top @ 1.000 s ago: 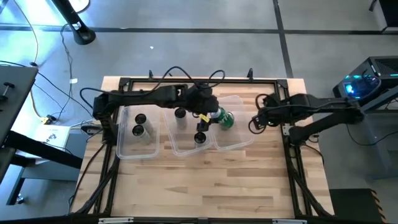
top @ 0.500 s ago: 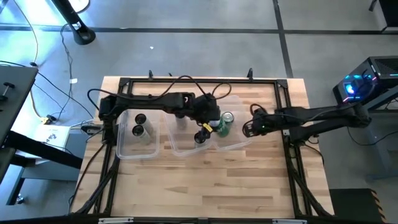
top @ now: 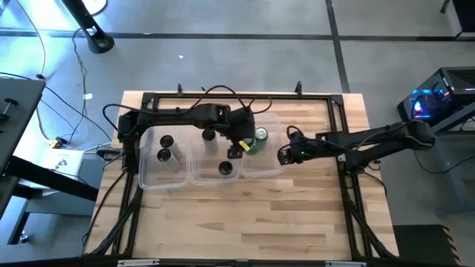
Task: Sort soda cans
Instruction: Put the green soda can into the right transparent container
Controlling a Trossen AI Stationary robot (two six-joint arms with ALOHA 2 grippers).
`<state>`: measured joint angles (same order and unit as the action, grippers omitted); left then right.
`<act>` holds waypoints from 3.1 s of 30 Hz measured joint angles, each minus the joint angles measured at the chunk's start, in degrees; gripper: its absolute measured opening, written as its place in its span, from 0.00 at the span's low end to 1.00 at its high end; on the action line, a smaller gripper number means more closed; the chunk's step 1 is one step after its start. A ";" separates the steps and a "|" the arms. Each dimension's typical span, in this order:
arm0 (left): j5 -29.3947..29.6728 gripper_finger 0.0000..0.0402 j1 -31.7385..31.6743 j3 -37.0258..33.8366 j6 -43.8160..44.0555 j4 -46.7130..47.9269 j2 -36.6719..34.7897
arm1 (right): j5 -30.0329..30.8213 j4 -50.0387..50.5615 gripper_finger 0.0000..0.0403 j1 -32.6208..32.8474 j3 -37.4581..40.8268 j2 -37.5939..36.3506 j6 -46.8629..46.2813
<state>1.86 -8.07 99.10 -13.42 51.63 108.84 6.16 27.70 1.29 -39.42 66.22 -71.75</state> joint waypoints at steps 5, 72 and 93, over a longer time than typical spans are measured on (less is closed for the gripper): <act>-0.03 0.70 -0.14 0.06 -2.33 3.27 0.00 | -0.54 -4.12 0.00 1.05 0.02 3.73 0.03; -0.53 0.72 7.13 3.18 -17.29 -13.84 6.50 | 4.59 18.38 0.00 1.00 -12.51 -7.00 6.32; -8.62 0.68 4.09 3.43 -12.93 -9.87 14.77 | 4.28 17.34 0.00 1.00 -12.50 -8.83 4.70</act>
<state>-6.76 -3.99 102.53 -26.34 41.76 123.61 10.44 45.04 2.28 -51.92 57.39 -67.05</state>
